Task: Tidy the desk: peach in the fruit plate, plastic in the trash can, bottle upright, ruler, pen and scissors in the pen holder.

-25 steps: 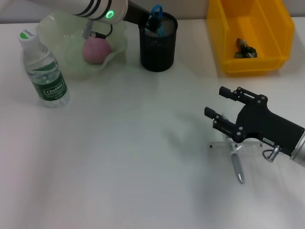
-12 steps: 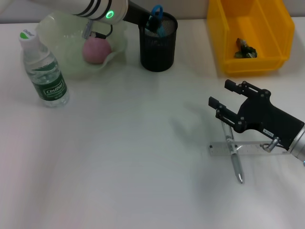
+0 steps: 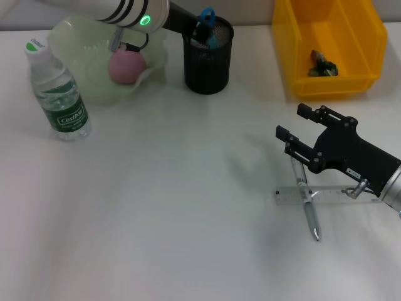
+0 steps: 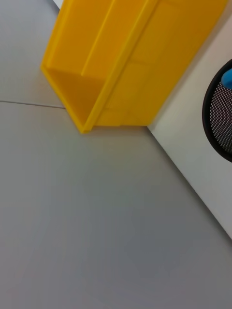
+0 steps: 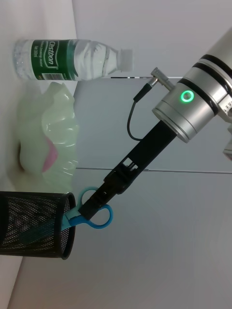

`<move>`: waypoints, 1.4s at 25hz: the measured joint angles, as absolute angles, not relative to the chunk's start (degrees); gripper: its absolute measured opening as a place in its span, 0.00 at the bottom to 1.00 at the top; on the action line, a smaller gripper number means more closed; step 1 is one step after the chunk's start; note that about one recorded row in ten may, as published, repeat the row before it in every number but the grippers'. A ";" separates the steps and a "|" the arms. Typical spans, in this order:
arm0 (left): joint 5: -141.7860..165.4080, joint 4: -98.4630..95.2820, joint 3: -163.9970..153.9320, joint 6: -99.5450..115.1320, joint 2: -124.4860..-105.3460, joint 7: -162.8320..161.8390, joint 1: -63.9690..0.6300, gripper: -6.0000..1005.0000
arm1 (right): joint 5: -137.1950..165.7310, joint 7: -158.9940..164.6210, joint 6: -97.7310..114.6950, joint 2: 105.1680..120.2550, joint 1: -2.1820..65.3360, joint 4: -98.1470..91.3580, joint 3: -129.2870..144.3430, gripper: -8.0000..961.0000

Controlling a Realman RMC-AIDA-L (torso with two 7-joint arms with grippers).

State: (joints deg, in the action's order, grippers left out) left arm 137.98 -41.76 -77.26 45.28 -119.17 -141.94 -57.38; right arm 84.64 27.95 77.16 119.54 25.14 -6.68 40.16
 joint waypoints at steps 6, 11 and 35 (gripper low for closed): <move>137.98 -42.01 -77.34 45.50 -119.18 -141.94 -57.42 0.13 | 84.63 27.95 77.16 119.53 25.14 -6.67 40.16 0.64; 137.95 -42.08 -77.35 45.60 -119.18 -141.94 -57.42 0.20 | 84.63 27.95 77.16 119.53 25.14 -6.67 40.16 0.64; 136.35 -42.70 -77.35 45.62 -119.18 -141.66 -57.00 0.72 | 84.64 29.18 77.45 119.40 24.89 -6.70 40.25 0.64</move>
State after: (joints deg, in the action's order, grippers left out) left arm 136.36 -42.70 -77.35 45.62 -119.18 -141.66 -57.00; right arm 84.64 29.18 77.45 119.40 24.89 -6.70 40.25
